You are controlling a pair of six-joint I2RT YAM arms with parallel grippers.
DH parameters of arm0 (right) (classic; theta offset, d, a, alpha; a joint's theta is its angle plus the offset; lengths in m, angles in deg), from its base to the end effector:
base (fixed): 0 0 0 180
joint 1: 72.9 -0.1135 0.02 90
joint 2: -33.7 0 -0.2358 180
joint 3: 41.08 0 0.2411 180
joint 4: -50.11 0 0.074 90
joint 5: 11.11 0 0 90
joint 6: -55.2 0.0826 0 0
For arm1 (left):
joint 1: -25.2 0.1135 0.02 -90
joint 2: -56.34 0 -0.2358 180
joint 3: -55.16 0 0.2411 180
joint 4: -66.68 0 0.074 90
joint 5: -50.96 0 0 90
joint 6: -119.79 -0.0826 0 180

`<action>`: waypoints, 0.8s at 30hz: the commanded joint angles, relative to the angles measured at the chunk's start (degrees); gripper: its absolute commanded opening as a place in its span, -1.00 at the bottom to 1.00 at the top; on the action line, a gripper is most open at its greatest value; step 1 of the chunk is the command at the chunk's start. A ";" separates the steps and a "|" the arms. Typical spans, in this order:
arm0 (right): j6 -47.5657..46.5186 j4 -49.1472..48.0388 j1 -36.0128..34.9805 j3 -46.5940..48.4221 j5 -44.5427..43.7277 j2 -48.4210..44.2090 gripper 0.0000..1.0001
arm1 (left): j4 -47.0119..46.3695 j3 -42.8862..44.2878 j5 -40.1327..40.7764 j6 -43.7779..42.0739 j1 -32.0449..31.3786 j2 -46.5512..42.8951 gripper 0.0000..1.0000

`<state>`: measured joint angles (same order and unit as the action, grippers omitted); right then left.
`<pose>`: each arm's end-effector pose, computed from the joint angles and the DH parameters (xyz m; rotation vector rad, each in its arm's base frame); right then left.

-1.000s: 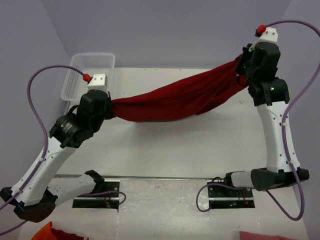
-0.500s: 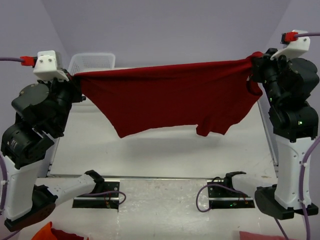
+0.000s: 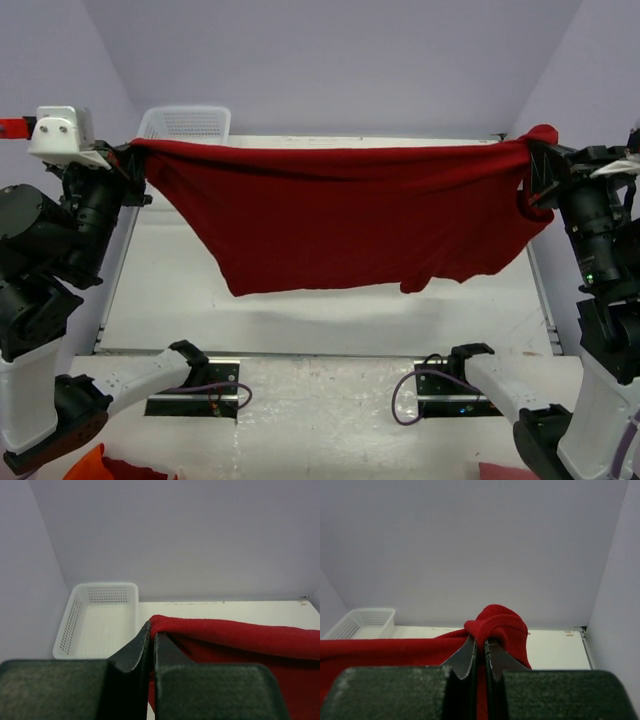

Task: Fold and stack the t-shirts
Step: Flatten out the tshirt

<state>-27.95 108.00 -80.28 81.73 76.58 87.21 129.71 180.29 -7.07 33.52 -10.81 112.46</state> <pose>0.1179 0.0119 0.5596 0.0275 1.3738 0.1804 0.1213 -0.0341 0.5494 -0.0389 1.4836 -0.1527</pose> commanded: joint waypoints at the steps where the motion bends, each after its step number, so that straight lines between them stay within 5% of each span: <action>1: 0.18 -0.68 0.08 -2.22 1.43 0.01 -1.00 | -3.97 -5.40 -1.47 -1.71 0.41 1.09 -1.00; 10: 0.88 -3.22 0.08 -2.57 -1.47 10.62 -1.00 | -12.93 -13.95 -3.13 0.41 1.02 15.56 -1.00; 15: -2.10 -5.16 0.26 0.05 -3.58 22.49 -1.00 | -16.80 -10.97 -11.65 2.15 13.12 27.45 -1.00; 24: -3.77 -13.86 1.13 4.61 -5.36 45.51 -1.00 | -20.66 7.38 -13.42 -0.82 21.41 60.03 -0.98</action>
<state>-29.85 101.38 -79.93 81.99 72.17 129.79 113.67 180.42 -19.33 34.43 8.23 166.71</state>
